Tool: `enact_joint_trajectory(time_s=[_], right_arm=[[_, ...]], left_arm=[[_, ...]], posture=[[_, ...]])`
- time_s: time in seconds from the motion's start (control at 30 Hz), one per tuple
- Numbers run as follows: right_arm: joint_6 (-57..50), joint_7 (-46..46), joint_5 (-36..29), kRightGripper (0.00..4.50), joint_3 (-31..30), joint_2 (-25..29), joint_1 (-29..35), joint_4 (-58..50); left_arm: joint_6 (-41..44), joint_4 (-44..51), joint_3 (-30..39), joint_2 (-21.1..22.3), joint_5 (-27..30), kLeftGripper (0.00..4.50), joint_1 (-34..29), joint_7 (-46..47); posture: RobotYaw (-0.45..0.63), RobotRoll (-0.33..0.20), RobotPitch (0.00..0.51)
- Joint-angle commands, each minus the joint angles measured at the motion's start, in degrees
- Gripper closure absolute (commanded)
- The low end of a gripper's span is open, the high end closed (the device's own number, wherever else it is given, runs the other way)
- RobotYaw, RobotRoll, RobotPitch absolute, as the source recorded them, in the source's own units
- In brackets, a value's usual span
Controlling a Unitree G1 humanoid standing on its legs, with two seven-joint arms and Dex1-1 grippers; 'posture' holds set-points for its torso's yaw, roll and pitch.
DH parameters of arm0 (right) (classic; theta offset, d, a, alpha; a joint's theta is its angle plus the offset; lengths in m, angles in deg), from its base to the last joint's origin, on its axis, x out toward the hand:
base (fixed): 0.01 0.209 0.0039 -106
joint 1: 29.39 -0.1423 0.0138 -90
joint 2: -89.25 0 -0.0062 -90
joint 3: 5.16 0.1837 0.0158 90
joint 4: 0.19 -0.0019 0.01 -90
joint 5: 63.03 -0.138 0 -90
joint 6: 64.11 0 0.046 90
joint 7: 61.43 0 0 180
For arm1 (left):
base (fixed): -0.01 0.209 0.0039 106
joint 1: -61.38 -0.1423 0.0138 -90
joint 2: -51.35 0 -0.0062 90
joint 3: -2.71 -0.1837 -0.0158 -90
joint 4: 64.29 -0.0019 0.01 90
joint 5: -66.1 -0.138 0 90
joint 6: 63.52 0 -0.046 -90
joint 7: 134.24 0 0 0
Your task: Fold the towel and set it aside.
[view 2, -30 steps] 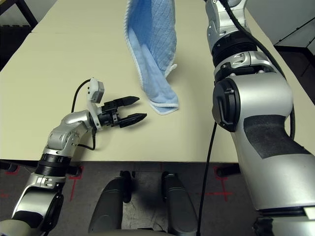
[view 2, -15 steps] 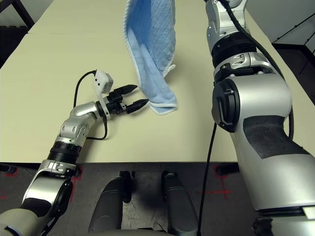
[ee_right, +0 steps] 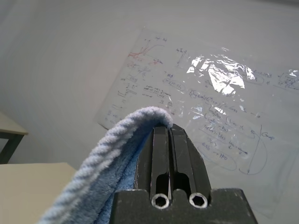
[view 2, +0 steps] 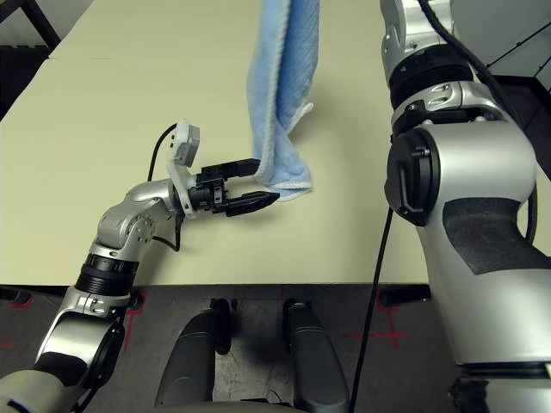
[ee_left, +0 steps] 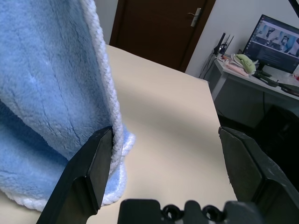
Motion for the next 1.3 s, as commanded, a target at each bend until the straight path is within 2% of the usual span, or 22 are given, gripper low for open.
enact_joint_trajectory(time_s=[0.03,0.3,0.4,0.5,0.63,1.13,1.23,1.3], right_arm=[[0.1,0.6,0.6,4.48,-0.4,0.6,-1.7,0.4],[0.4,0.3,0.6,4.48,-0.1,0.5,-1.8,0.2],[0.3,0.3,0.7,4.48,-0.1,0.7,-1.9,0.3],[0.3,0.2,0.7,4.48,-0.1,0.8,-1.9,0.3],[0.2,0.1,0.7,4.48,-0.2,0.7,-1.8,0.3],[0.2,-0.3,0.6,4.48,-0.1,0.3,-1.4,0.3],[0.2,-0.4,0.5,4.5,-0.1,0.3,-1.3,0.3],[0.2,-0.5,0.5,4.5,-0.1,0.2,-1.3,0.3]], left_arm=[[0.2,0.4,-1.7,0.0,-0.5,0.0,-0.5,-0.6],[-8.1,-8.6,-2.7,-2.1,-7.2,0.0,0.0,4.2],[-12.6,-14.0,-4.0,-2.4,-12.2,0.0,1.5,6.9],[-16.4,-18.1,-4.2,-3.0,-14.6,0.0,2.8,8.1],[-18.1,-20.0,-3.5,-3.9,-14.5,0.0,3.9,7.6],[-13.8,-16.2,-1.4,0.1,-12.0,0.0,1.6,2.9],[-13.3,-15.9,-0.9,0.1,-11.6,0.63,1.4,3.2],[-13.4,-16.1,-0.7,-0.2,-11.6,1.39,1.5,3.5]], posture=[[-0.02,0.0,0.233],[-0.03,0.0,0.236],[-0.03,0.0,0.237],[-0.03,0.0,0.237],[-0.03,0.0,0.238],[-0.02,0.0,0.241],[-0.02,0.0,0.242],[-0.02,0.0,0.242]])
